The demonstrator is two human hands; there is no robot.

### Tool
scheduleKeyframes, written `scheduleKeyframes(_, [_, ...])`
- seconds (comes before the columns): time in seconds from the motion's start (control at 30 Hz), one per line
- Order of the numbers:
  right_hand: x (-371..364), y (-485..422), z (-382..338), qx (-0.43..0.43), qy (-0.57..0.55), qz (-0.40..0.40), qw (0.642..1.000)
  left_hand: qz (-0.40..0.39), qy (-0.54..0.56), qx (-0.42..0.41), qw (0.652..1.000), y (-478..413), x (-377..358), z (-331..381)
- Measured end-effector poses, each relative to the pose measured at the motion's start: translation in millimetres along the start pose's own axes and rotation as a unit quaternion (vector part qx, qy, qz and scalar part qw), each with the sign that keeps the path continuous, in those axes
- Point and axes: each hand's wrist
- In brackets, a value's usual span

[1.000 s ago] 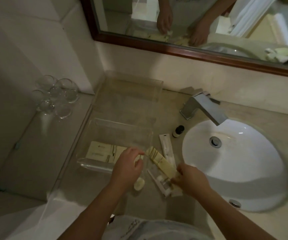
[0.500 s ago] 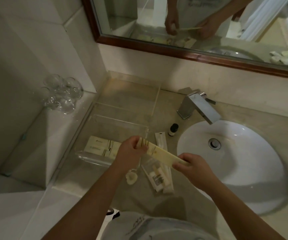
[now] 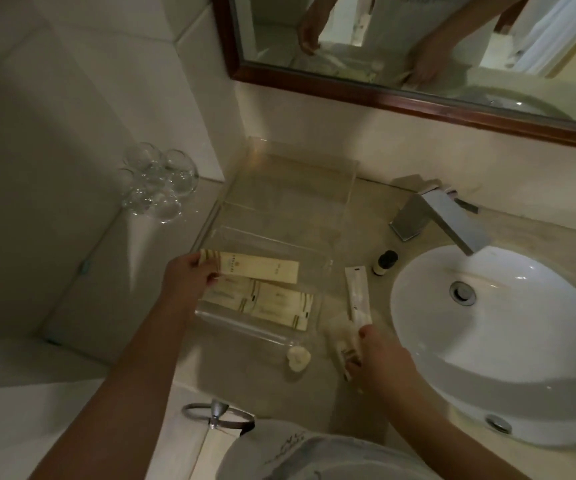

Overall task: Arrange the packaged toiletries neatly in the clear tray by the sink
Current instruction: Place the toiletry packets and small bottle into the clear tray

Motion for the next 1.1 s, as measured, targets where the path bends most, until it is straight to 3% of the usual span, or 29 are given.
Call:
scheduleKeyframes(0.1, [5.3,0.6,-2.7,-0.002,0.015,-0.005,1.000,0.010,-0.042,-0.011,0.999,-17.1,2.5,6.4])
scheduleKeyframes(0.2, [13.1,0.6,-8.5,0.001,-0.029,0.061,0.998,-0.013,-0.010,-0.009,1.000,-29.1,-2.0,12.6])
scheduleKeyframes(0.3, [18.8,-3.1,-24.7,0.061,-0.082,0.075,0.992,0.004,-0.039,-0.046,0.998,-39.9,-9.0,13.1])
scheduleKeyframes(0.37, [21.5,-6.6,-41.2,0.118,-0.083,0.038,0.989,0.039,-0.101,-0.086,0.990,-42.2,-12.8,15.0])
scheduleKeyframes(0.43, [23.4,-14.4,-59.9,0.141,-0.064,-0.012,0.988,0.074,-0.179,-0.120,0.974,-40.7,-16.5,17.9])
scheduleKeyframes(0.57, [17.4,-48.9,-95.4,0.137,-0.064,-0.028,0.988,0.134,-0.325,-0.143,0.925,-37.7,-20.3,23.9])
scheduleKeyframes(0.87, [-0.5,-121.5,-146.7,0.201,-0.012,-0.099,0.974,0.135,-0.457,-0.263,0.839,-55.6,-9.0,18.8])
scheduleKeyframes(0.93, [-3.9,-129.6,-149.4,0.202,-0.003,-0.105,0.974,0.122,-0.435,-0.258,0.854,-60.7,-6.4,14.1])
scheduleKeyframes(1.1, [-8.0,-139.7,-155.1,0.194,-0.010,-0.078,0.978,0.080,-0.280,-0.210,0.933,-60.3,8.6,16.4])
Point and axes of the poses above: each hand's wrist, its own y-axis away from the middle knuckle, its own x-axis out of the back of the hand, z = x × y, and after that the axes turned 13 degrees about x, right-handed
